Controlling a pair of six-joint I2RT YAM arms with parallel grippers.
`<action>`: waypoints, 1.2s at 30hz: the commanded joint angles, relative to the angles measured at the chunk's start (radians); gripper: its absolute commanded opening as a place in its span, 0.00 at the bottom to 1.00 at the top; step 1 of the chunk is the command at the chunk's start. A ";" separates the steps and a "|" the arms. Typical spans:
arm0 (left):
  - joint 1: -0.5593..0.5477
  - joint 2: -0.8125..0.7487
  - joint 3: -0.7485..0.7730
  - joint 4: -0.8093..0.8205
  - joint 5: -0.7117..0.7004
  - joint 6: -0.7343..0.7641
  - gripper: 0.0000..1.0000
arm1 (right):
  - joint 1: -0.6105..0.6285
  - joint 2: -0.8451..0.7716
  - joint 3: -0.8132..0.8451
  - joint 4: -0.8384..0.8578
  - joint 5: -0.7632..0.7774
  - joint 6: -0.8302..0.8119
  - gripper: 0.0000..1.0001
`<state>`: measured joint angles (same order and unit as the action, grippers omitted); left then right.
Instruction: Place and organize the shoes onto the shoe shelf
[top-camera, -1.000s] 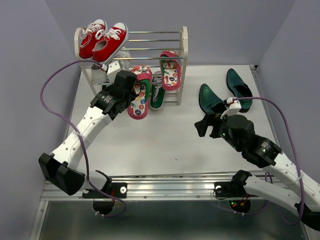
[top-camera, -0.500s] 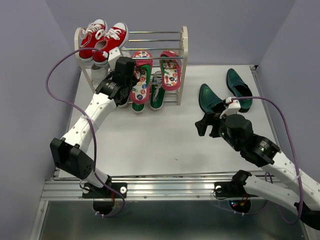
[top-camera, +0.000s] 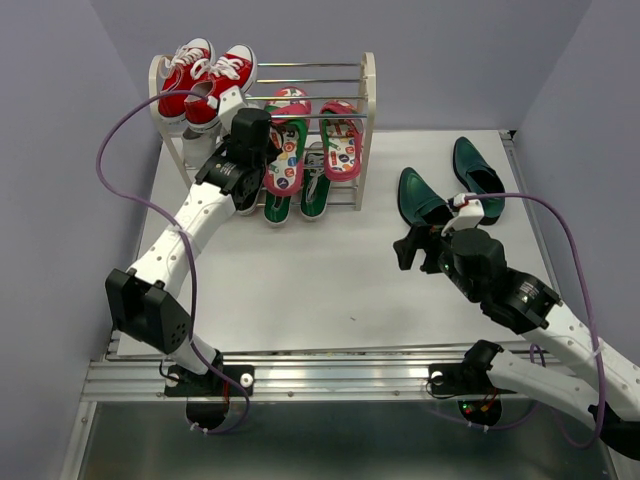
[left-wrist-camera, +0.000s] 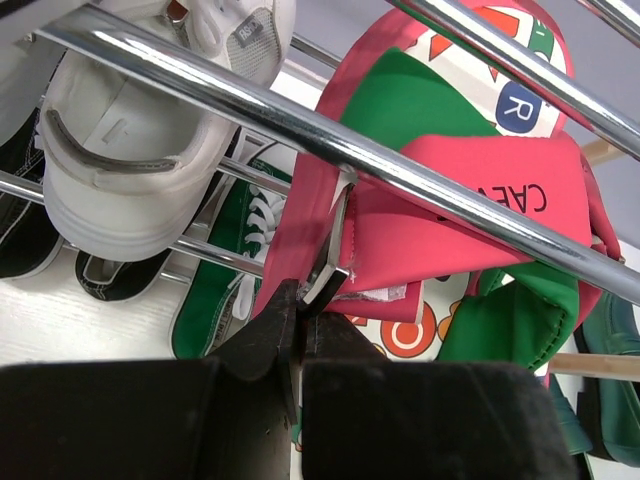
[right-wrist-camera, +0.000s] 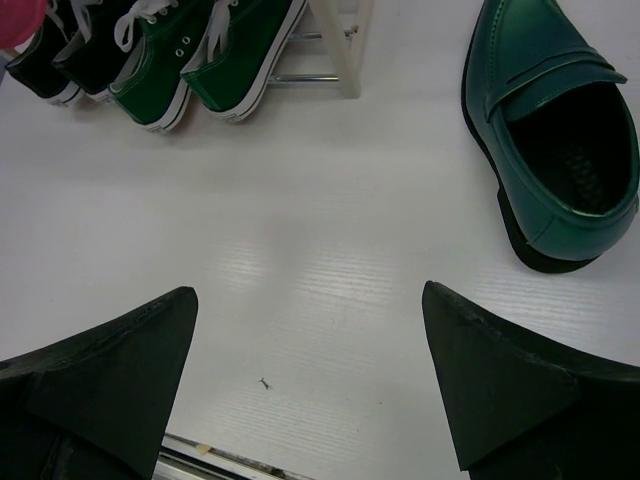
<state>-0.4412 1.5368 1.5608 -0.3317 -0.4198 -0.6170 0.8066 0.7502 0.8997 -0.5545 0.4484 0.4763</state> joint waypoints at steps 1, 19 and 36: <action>0.009 -0.021 0.031 0.187 -0.025 0.007 0.00 | 0.008 -0.021 0.005 0.016 0.035 -0.018 1.00; 0.009 0.043 -0.010 0.296 -0.040 -0.072 0.00 | 0.008 -0.045 -0.019 0.018 0.090 -0.039 1.00; 0.010 0.128 0.051 0.270 -0.103 -0.092 0.00 | 0.008 -0.055 -0.028 0.018 0.088 -0.051 1.00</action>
<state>-0.4366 1.6913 1.5352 -0.1566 -0.4740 -0.6785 0.8066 0.6991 0.8814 -0.5545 0.5167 0.4408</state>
